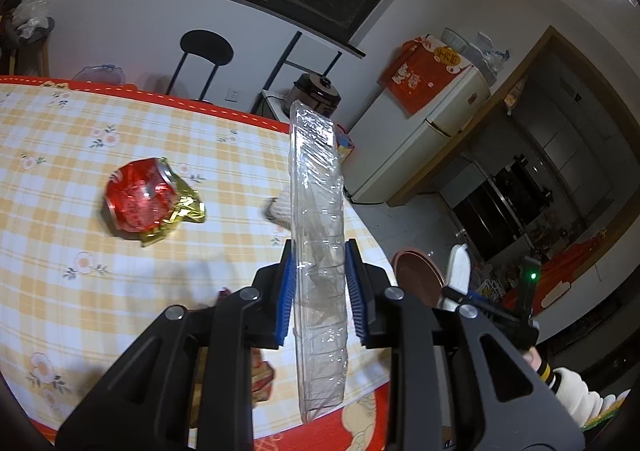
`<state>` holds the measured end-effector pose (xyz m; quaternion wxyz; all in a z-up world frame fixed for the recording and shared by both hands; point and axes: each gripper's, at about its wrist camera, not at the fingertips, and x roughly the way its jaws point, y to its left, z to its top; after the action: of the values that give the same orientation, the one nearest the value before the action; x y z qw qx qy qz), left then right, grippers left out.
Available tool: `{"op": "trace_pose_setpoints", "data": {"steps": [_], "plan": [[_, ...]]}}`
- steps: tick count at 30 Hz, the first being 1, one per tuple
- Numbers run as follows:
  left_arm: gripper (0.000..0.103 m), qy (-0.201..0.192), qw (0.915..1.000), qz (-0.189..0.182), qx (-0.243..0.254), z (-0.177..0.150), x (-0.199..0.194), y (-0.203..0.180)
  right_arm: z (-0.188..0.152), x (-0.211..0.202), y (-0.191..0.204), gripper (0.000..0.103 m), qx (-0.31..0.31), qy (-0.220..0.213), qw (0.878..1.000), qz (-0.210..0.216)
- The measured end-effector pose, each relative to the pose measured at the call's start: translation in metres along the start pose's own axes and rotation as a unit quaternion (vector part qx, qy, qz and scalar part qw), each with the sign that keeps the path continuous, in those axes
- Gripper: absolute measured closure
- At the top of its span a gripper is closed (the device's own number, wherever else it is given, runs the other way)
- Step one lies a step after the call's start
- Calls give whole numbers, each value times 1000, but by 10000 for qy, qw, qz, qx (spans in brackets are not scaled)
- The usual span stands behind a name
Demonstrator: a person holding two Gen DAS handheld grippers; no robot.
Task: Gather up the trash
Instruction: 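Carry the grey foam pad over the bin and open the right tool, then move the left tool over the bin and open it to drop the clamshell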
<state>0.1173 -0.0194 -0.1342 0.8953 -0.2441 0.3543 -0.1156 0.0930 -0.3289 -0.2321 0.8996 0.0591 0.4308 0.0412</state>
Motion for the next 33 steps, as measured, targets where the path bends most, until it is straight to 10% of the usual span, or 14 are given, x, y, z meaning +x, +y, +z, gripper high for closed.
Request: {"op": "trace_pose_setpoints", "data": {"steps": [15, 33], "plan": [[76, 147, 9998, 118, 21, -13, 59, -64, 46, 38, -155, 12, 624, -78, 9956, -694], [76, 479, 9972, -70, 566, -17, 108, -131, 54, 30, -187, 5, 992, -289, 9939, -397]]}}
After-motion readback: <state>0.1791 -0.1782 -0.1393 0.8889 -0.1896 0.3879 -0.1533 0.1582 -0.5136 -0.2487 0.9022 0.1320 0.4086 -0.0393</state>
